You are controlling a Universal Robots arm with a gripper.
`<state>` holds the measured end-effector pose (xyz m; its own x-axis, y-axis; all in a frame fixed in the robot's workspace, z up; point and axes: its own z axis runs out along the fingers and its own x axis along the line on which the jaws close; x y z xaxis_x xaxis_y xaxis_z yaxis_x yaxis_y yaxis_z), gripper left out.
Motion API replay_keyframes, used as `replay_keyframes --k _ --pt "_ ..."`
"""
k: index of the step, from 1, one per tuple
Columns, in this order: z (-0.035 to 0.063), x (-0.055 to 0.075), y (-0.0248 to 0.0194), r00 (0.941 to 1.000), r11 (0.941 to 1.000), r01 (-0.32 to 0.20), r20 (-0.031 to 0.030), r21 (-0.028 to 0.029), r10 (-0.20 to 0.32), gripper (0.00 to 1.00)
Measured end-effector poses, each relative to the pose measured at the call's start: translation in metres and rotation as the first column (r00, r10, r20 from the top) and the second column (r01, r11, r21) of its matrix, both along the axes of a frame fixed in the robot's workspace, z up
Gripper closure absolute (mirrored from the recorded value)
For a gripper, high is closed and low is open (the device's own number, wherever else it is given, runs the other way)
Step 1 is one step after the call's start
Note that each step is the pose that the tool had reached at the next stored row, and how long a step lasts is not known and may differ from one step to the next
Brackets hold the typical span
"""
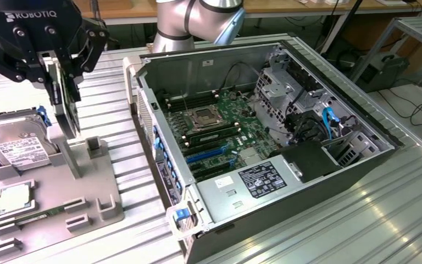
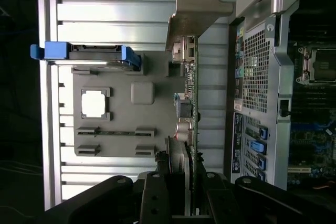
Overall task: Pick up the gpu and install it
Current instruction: 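Pick up the gpu and move the gpu toward the slot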
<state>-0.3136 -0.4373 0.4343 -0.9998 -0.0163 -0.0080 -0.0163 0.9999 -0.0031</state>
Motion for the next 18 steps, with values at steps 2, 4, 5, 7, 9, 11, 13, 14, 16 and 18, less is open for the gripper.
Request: replay_keyframes --k 2,4,5,7,9,11,13,14,16,18 --pt "0.0044 0.0000 0.0000 1.0000 1.0000 0.000 0.0003 -0.0001 0.000 0.72" --pt "0.0068 -0.0001 0.0000 1.0000 1.0000 0.000 0.0006 -0.0004 0.000 0.72" --pt "0.0079 0.0000 0.0000 1.0000 1.0000 0.000 0.0007 -0.0006 0.000 0.72" --pt "0.0080 0.0000 0.0000 1.0000 1.0000 0.000 0.0007 -0.0005 0.000 0.72" --pt "0.0081 0.0000 0.0000 1.0000 1.0000 0.000 0.0006 -0.0001 0.000 0.72" --pt "0.0081 0.0000 0.0000 1.0000 1.0000 0.000 0.0006 0.0000 0.000 0.72" --pt "0.0080 0.0000 0.0000 1.0000 1.0000 0.000 0.0006 0.0002 0.000 0.72" --pt "0.0080 0.0000 0.0000 1.0000 1.0000 0.000 0.0006 0.0002 0.000 0.72" --pt "0.0080 0.0002 0.0000 1.0000 1.0000 0.000 0.0007 0.0003 0.000 0.72" --pt "0.0081 0.0018 0.0000 1.0000 1.0000 0.000 0.0005 0.0001 0.000 0.72"
